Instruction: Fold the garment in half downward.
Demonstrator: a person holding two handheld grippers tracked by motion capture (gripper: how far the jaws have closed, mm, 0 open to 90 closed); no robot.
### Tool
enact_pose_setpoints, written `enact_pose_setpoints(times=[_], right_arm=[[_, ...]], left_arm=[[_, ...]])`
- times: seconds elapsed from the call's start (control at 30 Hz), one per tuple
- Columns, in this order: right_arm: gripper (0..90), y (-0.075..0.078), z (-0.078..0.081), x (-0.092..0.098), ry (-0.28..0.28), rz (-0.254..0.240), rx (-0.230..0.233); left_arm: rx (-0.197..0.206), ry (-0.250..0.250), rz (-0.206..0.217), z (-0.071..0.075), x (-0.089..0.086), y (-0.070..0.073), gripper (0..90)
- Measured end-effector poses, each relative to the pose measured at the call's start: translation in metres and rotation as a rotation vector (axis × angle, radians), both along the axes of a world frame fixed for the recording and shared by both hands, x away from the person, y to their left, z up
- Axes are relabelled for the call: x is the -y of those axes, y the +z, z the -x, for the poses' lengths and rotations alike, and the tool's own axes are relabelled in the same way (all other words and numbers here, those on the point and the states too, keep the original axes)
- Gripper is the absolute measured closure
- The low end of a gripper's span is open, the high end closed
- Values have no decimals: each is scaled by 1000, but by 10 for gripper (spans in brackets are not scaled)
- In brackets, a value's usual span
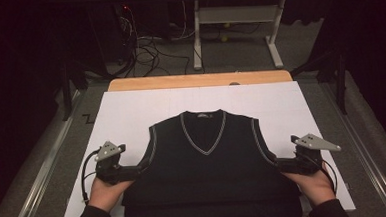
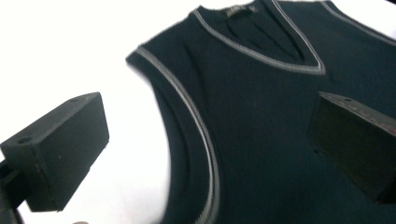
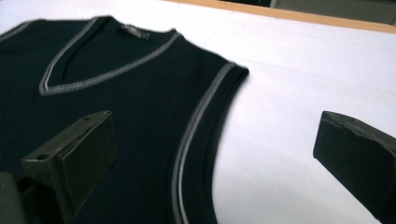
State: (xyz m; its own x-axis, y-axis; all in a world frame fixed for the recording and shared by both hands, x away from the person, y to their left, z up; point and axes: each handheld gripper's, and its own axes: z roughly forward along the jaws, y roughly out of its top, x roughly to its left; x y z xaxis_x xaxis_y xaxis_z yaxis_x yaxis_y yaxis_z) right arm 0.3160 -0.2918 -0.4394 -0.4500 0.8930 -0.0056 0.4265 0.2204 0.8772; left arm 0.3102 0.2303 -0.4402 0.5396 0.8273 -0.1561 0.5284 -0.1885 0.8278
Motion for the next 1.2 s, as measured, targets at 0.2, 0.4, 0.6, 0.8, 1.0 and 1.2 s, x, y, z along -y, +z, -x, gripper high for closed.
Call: enact_pose_setpoints(times=[0.2,0.4,0.6,0.8,1.0,1.2], right_arm=[[4,5,-26,-13,4,10,-10],[3,9,-51,-26,28,26,-27],[3,12,-73,-31,3,3,-35],[4,12,-95,-34,-22,14,-58],[5,2,-116,-37,-56,48,-106],[56,-12,-129,-36,-76,75,-177]], left_arm=[[-36,21,28,-34,4,4,0],[-37,31,25,-58,7,13,0],[-29,31,9,-81,12,32,0],[-53,27,6,-104,18,33,0],[-140,52,-32,-124,23,8,0],[-214,79,-64,-132,26,-8,133]])
